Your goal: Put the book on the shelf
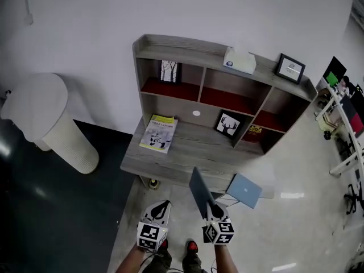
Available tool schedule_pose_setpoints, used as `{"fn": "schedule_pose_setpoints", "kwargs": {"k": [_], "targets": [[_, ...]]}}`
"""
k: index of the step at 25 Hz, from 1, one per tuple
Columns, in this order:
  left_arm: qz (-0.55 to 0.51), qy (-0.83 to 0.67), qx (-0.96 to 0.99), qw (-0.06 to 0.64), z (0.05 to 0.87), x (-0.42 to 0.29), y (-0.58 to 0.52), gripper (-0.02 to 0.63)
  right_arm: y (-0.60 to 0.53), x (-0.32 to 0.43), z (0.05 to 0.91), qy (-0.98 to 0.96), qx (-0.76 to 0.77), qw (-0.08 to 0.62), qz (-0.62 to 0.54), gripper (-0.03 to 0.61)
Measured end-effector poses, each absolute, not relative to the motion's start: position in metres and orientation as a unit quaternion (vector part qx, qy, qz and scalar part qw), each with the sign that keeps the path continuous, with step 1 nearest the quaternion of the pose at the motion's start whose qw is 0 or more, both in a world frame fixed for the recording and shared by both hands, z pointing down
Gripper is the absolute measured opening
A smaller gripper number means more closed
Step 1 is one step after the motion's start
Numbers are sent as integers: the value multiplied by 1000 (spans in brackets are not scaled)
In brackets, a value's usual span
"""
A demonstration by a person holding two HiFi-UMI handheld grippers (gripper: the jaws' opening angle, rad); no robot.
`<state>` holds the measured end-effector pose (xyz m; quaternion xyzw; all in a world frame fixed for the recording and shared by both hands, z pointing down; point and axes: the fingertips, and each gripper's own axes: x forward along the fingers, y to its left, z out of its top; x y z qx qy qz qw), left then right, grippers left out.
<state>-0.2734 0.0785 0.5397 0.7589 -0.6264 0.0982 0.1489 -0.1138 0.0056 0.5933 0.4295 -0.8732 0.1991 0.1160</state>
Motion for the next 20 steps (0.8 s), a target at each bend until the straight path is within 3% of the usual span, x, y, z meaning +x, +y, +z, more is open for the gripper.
{"fn": "schedule_pose_setpoints", "kwargs": {"k": [11, 20], "targets": [[74, -590, 799, 94, 477, -289, 71, 6, 30, -127, 468, -877, 465, 5, 121, 71], [49, -576, 813, 67, 447, -304, 52, 6, 32, -127, 433, -864, 492, -28, 99, 71]]}}
